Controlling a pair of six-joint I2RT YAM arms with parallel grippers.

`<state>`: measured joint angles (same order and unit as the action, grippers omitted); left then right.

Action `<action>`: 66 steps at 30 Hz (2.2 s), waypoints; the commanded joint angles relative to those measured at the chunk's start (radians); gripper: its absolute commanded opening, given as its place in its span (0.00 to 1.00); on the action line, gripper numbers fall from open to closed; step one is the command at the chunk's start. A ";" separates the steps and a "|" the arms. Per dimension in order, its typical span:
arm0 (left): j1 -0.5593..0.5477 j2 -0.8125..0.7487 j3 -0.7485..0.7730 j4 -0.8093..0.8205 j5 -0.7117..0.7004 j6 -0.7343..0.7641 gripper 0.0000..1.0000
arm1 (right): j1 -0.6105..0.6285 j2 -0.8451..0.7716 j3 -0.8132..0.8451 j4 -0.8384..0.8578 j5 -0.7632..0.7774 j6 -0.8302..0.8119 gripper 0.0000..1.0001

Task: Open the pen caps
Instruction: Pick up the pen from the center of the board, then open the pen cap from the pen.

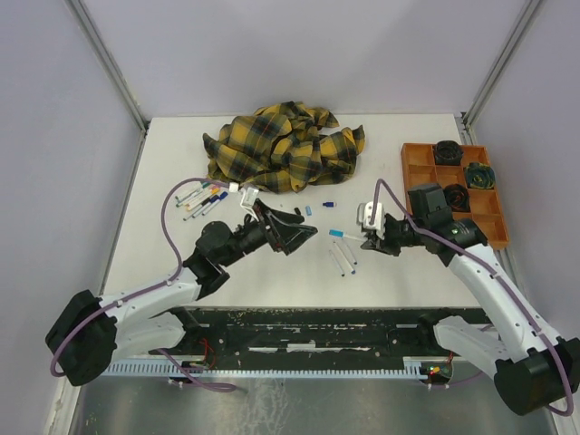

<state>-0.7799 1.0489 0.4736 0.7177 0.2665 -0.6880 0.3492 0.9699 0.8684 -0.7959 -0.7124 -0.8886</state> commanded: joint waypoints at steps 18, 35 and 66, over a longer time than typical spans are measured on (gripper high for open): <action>-0.233 0.227 -0.039 0.509 -0.542 -0.196 0.83 | -0.050 0.076 0.044 0.164 -0.214 0.503 0.00; -0.250 0.398 0.047 0.570 -0.551 -0.243 0.65 | -0.049 0.082 0.038 0.155 -0.222 0.481 0.00; -0.252 0.519 0.096 0.610 -0.488 -0.269 0.03 | -0.050 0.083 -0.011 0.275 -0.290 0.616 0.45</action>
<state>-1.0309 1.5459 0.5297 1.2835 -0.2276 -0.9409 0.2977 1.0576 0.8574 -0.5903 -0.9493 -0.3141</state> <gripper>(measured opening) 0.094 0.484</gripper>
